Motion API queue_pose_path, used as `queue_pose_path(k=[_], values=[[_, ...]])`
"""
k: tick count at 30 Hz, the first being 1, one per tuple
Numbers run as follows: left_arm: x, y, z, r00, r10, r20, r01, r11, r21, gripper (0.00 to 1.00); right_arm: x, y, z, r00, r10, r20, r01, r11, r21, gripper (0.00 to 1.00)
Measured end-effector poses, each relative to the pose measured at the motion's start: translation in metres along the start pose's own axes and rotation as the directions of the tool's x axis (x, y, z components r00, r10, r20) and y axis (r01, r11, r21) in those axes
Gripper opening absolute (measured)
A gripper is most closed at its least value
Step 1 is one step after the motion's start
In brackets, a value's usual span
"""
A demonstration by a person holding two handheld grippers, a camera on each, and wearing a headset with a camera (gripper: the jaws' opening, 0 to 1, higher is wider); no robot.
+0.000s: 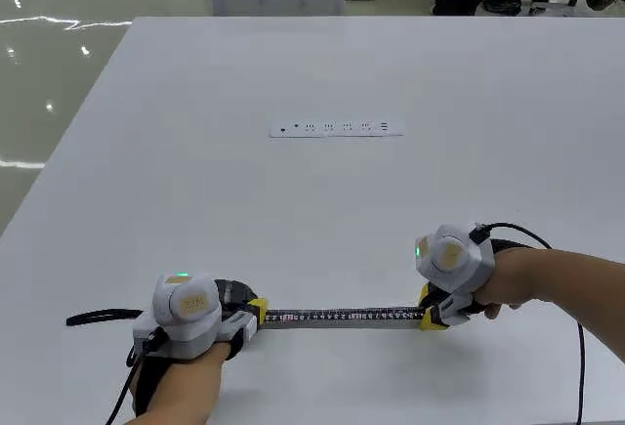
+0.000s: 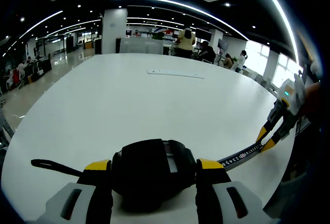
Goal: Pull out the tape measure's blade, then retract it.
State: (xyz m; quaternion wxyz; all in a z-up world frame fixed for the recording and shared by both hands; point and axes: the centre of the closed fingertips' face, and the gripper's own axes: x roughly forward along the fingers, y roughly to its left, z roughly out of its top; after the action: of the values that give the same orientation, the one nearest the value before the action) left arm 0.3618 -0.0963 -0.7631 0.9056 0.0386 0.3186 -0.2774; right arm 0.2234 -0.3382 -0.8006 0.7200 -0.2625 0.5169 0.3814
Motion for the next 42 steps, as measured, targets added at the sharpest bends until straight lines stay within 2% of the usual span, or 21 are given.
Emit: queue_pose_path(k=[3,5,11,16,19,25,42], values=[[0.001,0.0,0.0,0.9999,0.003,-0.013,-0.002,1.0,0.015,0.61,0.0,0.001,0.0,1.0,0.001,0.003,-0.001,1.0,0.003,0.14],[0.0,0.001,0.0,0.9999,0.009,-0.005,-0.009,0.999,0.045,0.61,0.0,0.001,0.0,1.0,0.002,0.003,-0.002,1.0,-0.001,0.14],[-0.001,0.0,0.0,0.9999,0.0,-0.012,0.001,1.0,0.026,0.6,0.0,0.001,0.002,0.9999,-0.003,0.013,0.003,1.0,-0.014,0.14],[-0.001,0.0,0.0,0.9999,-0.01,-0.008,0.01,1.0,0.016,0.6,-0.001,0.0,0.002,0.9995,-0.004,0.032,0.003,1.0,0.022,0.14],[-0.002,0.0,0.0,0.9997,-0.02,-0.01,0.02,1.0,0.008,0.6,0.0,0.002,0.003,0.9987,-0.001,0.05,0.001,1.0,-0.011,0.14],[-0.002,0.001,-0.001,0.9994,-0.032,-0.012,0.032,0.999,-0.01,0.59,0.0,0.001,0.006,0.9969,-0.001,0.078,0.001,1.0,0.006,0.14],[-0.003,0.001,-0.002,0.9988,-0.046,-0.017,0.045,0.999,-0.019,0.59,0.002,-0.001,0.013,0.995,0.002,0.099,-0.005,1.0,0.022,0.14]])
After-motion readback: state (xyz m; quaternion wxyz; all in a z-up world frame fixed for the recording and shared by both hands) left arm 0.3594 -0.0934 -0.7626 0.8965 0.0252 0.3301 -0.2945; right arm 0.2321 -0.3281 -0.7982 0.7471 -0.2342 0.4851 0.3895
